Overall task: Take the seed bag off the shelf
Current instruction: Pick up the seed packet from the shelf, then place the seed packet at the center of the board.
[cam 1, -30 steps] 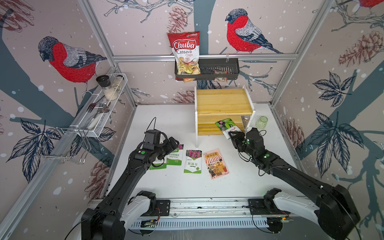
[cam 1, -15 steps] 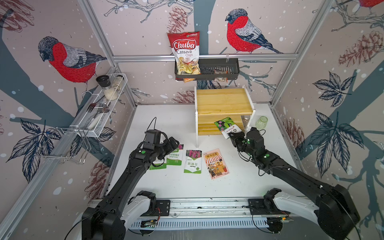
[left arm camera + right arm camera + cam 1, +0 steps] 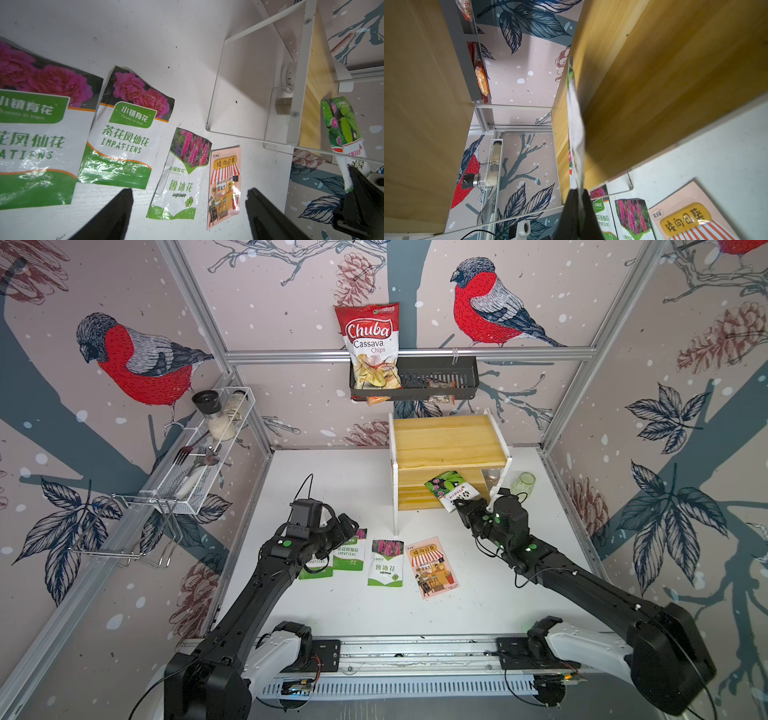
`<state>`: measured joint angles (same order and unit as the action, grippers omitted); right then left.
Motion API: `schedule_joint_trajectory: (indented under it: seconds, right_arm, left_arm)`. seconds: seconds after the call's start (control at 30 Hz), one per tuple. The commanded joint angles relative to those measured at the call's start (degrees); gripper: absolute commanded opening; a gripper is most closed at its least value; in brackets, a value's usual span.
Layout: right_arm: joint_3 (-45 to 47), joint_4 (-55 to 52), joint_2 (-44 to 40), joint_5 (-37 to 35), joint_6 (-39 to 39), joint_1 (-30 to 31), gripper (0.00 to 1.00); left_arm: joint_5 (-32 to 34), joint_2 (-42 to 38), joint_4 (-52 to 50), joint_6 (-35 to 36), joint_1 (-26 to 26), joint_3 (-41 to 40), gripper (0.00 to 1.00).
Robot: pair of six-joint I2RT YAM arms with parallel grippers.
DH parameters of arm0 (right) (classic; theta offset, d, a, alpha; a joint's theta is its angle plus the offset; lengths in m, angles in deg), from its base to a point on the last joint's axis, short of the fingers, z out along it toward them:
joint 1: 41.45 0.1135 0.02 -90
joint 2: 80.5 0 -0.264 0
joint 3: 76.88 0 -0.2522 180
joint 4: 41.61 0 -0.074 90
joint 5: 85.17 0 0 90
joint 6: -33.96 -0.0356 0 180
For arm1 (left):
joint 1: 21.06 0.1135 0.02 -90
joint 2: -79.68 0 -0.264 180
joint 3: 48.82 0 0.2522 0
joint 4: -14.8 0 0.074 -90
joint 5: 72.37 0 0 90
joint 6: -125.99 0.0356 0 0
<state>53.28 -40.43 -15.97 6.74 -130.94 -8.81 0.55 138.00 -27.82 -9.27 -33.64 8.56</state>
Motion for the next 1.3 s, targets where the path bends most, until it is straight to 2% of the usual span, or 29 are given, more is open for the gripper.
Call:
schedule_joint_trajectory:
  seconds: [0.0,0.2,0.43,0.6,0.77,0.87,0.97,1.13,1.27]
  right_arm:
    - [-0.1,2.3,-0.7,0.4,1.3,0.1,0.00]
    - [0.6,2.2,-3.9,0.7,2.1,0.1,0.00]
    - [3.1,-4.2,-11.8,3.0,2.4,1.7,0.00]
    - [9.7,-8.0,-20.2,-1.7,-3.2,9.0,0.00]
    - [17.2,-14.2,-29.5,-11.1,-10.0,17.6,0.00]
    - [22.0,-17.9,-36.7,-19.0,-14.9,20.9,0.00]
    - [26.1,-23.6,-43.5,-23.2,-18.8,21.5,0.00]
    - [32.3,-30.8,-51.2,-23.7,-25.5,21.3,0.00]
    - [35.9,-32.1,-50.9,-20.2,-29.4,21.2,0.00]
  left_arm:
    - [-0.1,0.1,1.0,0.0,0.1,-0.1,0.89]
    - [0.1,0.4,1.4,-0.1,0.1,0.2,0.89]
    - [0.6,0.4,1.4,-0.2,0.1,0.8,0.89]
    - [0.8,0.5,1.5,-0.2,0.1,0.9,0.89]
    - [1.1,0.1,1.4,-0.4,0.1,1.0,0.89]
    - [1.1,-0.1,0.8,-0.2,0.1,1.0,0.89]
    - [1.0,-0.3,0.3,0.0,0.1,0.8,0.89]
    - [0.9,-0.7,-0.6,0.4,0.1,0.9,0.89]
    - [1.0,-0.6,-0.8,0.4,0.1,1.4,0.89]
